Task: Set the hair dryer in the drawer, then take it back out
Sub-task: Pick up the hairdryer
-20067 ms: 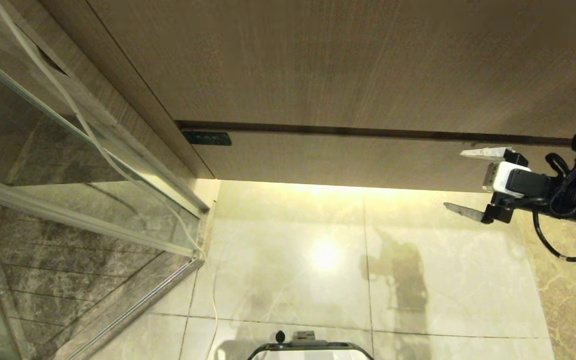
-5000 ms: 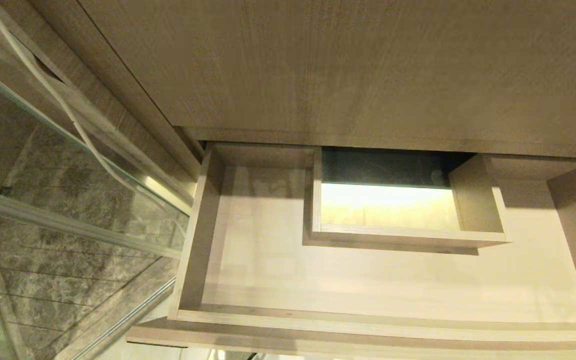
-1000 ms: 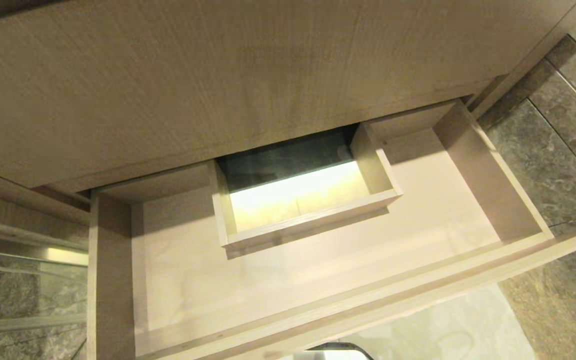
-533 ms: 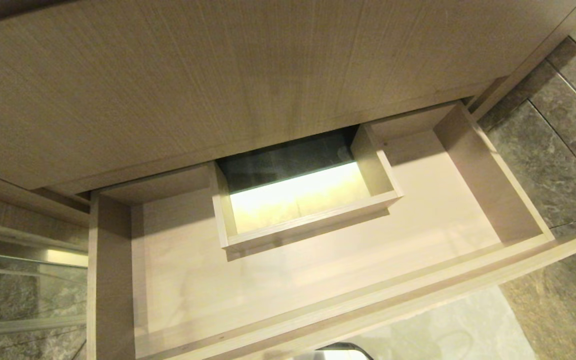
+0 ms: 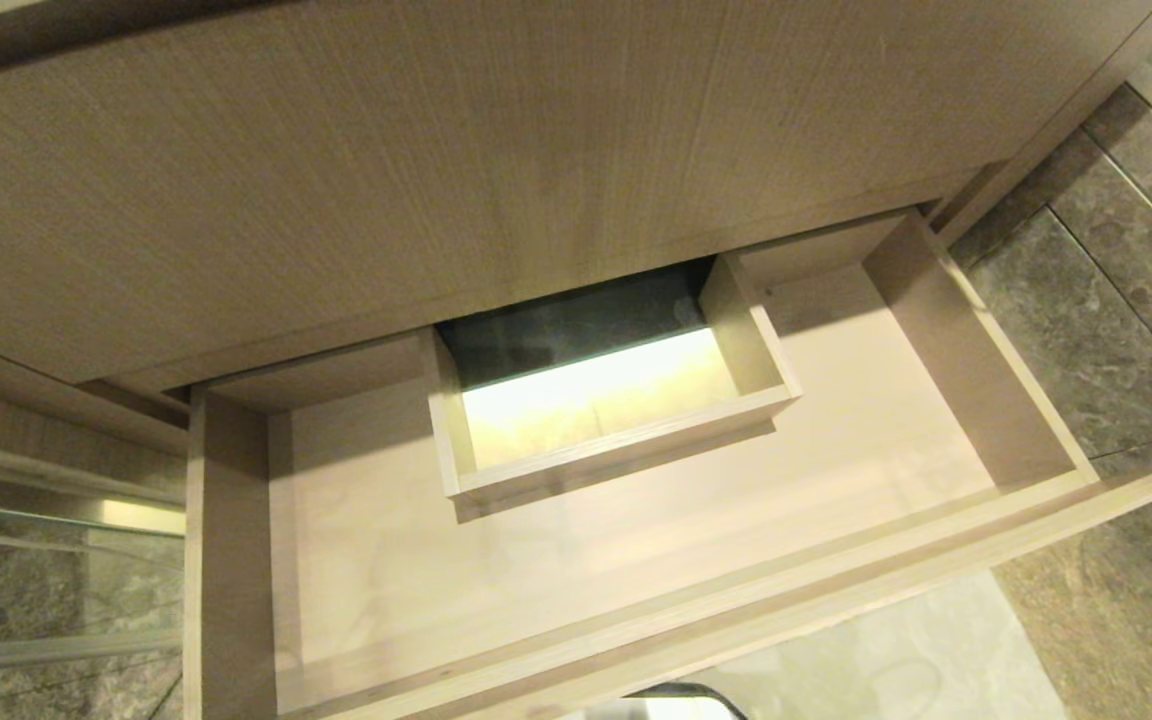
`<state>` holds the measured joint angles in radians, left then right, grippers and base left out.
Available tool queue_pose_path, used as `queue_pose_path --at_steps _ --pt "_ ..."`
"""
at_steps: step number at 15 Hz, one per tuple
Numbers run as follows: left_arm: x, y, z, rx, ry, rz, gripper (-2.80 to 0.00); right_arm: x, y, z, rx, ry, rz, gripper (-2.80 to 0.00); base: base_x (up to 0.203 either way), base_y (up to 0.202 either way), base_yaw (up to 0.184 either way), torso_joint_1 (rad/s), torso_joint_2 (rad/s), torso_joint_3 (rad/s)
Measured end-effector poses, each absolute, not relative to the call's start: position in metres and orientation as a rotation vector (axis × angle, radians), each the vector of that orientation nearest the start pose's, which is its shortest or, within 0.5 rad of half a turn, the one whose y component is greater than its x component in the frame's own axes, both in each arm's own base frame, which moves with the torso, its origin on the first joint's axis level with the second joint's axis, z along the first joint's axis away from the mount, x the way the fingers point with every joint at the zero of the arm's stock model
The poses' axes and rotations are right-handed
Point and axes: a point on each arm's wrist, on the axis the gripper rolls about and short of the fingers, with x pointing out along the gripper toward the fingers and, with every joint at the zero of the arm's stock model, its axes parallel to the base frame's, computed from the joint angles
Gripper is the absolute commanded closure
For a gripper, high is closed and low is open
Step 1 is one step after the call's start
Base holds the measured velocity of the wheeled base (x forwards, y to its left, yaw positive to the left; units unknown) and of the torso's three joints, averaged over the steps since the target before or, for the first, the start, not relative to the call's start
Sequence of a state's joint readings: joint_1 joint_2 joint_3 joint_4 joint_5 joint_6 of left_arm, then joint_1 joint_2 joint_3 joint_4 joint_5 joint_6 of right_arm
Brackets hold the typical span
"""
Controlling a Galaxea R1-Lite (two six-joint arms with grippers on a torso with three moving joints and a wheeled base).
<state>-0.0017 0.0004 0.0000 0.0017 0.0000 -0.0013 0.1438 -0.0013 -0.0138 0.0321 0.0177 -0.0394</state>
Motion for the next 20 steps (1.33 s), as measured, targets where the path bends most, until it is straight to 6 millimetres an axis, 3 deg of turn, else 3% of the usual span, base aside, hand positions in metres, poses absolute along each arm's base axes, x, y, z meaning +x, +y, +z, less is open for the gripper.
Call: queue_pose_path --at_steps 4,20 --pt "-0.0228 0.0 0.0753 -0.001 0.002 -0.002 0.0 -0.0238 -0.0031 0.076 -0.041 0.014 0.159 0.0 0.0 0.0 0.0 0.115 -0.45 -0.211" --pt "-0.0228 0.0 0.0754 -0.001 0.001 -0.002 0.0 -0.0238 -0.0031 0.076 -0.04 0.014 0.159 0.0 0.0 0.0 0.005 0.312 -0.53 -0.255"
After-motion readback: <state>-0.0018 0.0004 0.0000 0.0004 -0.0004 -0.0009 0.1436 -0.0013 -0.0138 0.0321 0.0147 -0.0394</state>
